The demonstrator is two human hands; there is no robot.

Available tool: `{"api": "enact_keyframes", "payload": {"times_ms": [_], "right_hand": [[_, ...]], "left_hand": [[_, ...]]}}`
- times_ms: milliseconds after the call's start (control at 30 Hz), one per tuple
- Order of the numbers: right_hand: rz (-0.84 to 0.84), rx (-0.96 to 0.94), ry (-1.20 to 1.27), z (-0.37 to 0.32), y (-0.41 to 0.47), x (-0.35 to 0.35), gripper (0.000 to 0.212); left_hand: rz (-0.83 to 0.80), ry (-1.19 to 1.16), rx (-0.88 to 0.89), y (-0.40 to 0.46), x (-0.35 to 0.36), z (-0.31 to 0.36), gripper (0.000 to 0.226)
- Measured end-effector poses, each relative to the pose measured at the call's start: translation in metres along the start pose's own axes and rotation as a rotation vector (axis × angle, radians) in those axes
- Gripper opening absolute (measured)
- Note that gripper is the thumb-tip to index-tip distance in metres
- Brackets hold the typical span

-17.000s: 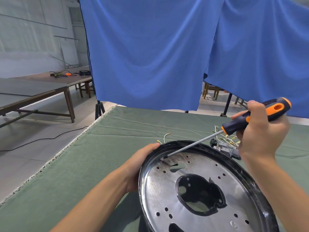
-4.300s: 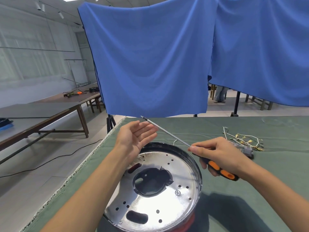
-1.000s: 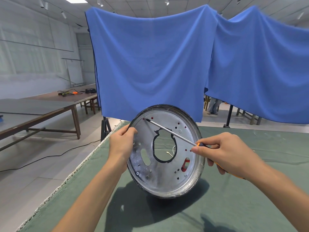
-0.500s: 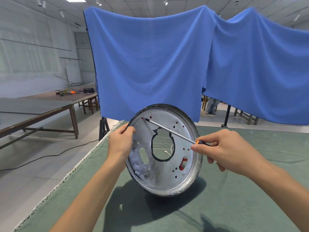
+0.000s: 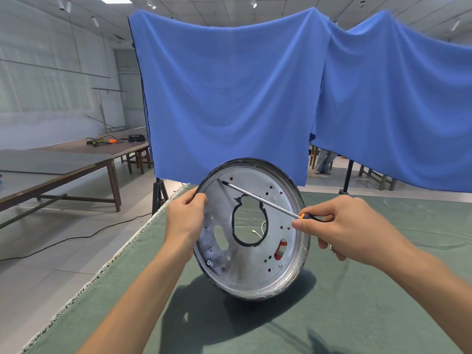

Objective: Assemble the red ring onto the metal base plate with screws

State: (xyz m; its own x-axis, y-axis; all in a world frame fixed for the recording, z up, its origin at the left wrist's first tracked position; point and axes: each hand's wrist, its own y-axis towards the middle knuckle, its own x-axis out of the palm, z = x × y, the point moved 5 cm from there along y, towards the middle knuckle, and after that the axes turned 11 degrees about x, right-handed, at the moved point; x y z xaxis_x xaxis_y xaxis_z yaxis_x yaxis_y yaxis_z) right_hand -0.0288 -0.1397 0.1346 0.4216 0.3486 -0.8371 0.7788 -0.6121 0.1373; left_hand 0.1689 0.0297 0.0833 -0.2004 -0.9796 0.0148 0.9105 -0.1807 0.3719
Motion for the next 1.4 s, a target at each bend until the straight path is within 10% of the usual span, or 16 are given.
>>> {"api": "enact_keyframes", "payload": {"times_ms": [367, 567, 767, 1400], "right_hand": [[0.236, -0.104, -0.637, -0.07, -0.007, -0.055, 0.039], [-0.071, 0.076, -0.304, -0.068, -0.002, -0.057, 0.013], [-0.376, 0.217, -0.075, -0.047, 0.006, -0.059, 0.032], [-0.369, 0.208, -0.034, -0.035, 0.004, -0.039, 0.058]], "left_hand": [[0.005, 0.083, 0.129, -0.001, 0.009, 0.006, 0.036], [-0.001, 0.105, 0.186, -0.003, 0.008, 0.011, 0.045], [0.04, 0.182, 0.237, -0.008, 0.009, 0.017, 0.041], [0.054, 0.215, 0.229, -0.008, 0.005, 0.02, 0.057]]}}
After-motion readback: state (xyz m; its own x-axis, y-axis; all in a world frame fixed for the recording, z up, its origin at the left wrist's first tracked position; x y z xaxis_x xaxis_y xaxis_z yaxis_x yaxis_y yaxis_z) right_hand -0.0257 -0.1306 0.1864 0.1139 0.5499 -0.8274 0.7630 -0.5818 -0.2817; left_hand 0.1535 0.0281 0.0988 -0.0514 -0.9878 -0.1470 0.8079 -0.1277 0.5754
